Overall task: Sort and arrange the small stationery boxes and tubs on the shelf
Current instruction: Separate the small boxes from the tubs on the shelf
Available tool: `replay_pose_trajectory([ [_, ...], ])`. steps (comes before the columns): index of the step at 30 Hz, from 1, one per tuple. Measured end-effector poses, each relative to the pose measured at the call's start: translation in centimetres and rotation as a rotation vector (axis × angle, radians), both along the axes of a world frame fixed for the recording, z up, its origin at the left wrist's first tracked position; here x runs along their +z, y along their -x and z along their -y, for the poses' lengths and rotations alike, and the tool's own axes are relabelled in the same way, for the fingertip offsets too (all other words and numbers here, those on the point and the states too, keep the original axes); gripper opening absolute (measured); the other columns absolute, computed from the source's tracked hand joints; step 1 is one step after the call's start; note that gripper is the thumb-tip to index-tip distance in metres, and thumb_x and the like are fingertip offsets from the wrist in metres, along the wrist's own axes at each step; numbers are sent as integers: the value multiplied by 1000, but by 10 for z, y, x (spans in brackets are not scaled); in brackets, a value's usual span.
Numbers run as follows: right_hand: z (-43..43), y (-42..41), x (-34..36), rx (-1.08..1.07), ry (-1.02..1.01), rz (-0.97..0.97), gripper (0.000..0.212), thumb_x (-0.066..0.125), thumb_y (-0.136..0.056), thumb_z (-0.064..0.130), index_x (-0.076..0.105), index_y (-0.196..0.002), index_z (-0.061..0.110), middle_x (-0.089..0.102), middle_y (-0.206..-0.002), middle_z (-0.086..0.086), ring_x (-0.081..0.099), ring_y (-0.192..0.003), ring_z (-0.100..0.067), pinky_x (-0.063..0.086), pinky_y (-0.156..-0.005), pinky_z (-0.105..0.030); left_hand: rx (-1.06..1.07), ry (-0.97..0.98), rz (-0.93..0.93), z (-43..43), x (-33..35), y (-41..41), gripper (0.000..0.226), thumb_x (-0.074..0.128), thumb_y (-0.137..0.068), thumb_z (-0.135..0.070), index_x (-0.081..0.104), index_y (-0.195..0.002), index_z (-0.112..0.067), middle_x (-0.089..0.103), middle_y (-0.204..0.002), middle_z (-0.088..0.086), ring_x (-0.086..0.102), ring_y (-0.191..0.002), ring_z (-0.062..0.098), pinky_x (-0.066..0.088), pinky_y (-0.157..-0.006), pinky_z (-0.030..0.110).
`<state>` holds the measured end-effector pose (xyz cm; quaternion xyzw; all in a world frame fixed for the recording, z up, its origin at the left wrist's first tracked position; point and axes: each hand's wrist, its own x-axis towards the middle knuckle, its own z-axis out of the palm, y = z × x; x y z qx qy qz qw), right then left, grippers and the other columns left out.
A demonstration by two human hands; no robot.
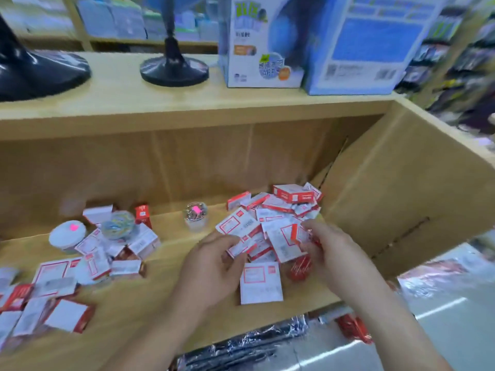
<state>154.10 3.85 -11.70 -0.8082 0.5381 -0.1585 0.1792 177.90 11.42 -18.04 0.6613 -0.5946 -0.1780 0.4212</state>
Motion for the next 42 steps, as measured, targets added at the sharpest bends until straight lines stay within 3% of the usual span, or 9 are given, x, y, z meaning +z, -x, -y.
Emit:
replay_pose_trajectory([
  [3, 33, -21, 10, 12, 17, -110, 34, 54, -99, 33, 51, -133, 33, 55, -127, 3, 59, -112, -27, 53, -82, -43, 95, 7, 53, 36, 6, 6, 29, 82, -76, -21, 76, -103, -15, 62, -82, -6, 62, -70, 15, 54, -66, 31],
  [8, 44, -33, 4, 80, 1, 35, 58, 63, -95, 41, 40, -148, 37, 38, -155, 8, 60, -120, -23, 55, -94, -44, 28, 66, -102, 9, 1, 10, 39, 68, -84, -33, 71, -120, -21, 66, -123, -8, 66, -107, 9, 58, -88, 35],
  [13, -2, -56, -7, 215, 79, 338, 38, 67, -92, 28, 62, -129, 28, 61, -128, 13, 62, -111, -10, 53, -88, -30, 244, 116, -215, -74, -15, -18, 35, 70, -85, -22, 67, -117, -35, 66, -114, -17, 69, -90, 11, 59, -74, 32],
  [18, -45, -144, -34, 413, -203, 505, 38, 77, -86, 28, 64, -114, 50, 64, -110, 21, 66, -98, -9, 56, -77, -31, 405, 47, -246, -141, -23, -59, 25, 69, -87, -31, 71, -111, -35, 68, -102, -10, 69, -80, 16, 60, -67, 37],
  [21, -42, -204, -42, 444, -189, 467, 40, 71, -82, 42, 57, -113, 63, 61, -109, 27, 63, -100, -3, 57, -82, -35, 517, 31, -170, -159, -13, -96, 24, 71, -87, -24, 73, -105, -38, 70, -96, -14, 69, -79, 10, 58, -68, 30],
  [26, -25, -294, -43, 335, -7, 367, 44, 74, -82, 44, 66, -122, 27, 60, -113, 8, 62, -105, -16, 53, -88, -37, 551, 80, -1, -154, 18, -152, 22, 64, -89, -23, 73, -109, -25, 67, -100, -13, 66, -82, 6, 55, -67, 30],
  [31, 13, -271, -62, 20, 184, -24, 41, 76, -79, 39, 71, -113, 16, 57, -105, -12, 54, -104, -37, 51, -87, -44, 427, -93, 237, -91, 20, -188, 50, 64, -87, -43, 62, -132, -22, 60, -132, -2, 58, -118, 20, 50, -96, 33],
  [35, 22, -246, -75, 17, 152, -49, 30, 77, -79, 23, 73, -109, 17, 55, -109, -16, 57, -99, -42, 51, -82, -44, 355, -185, 373, -49, 1, -183, 41, 63, -83, -49, 57, -112, -20, 60, -119, 1, 58, -108, 28, 53, -80, 39],
  [42, 7, -240, -40, 118, 35, 48, 41, 75, -84, 27, 65, -124, 29, 55, -112, 1, 64, -102, -32, 54, -82, -43, 429, -27, 109, -67, 26, -181, 35, 72, -79, -46, 56, -98, -20, 62, -93, -7, 58, -90, 18, 50, -73, 37],
])
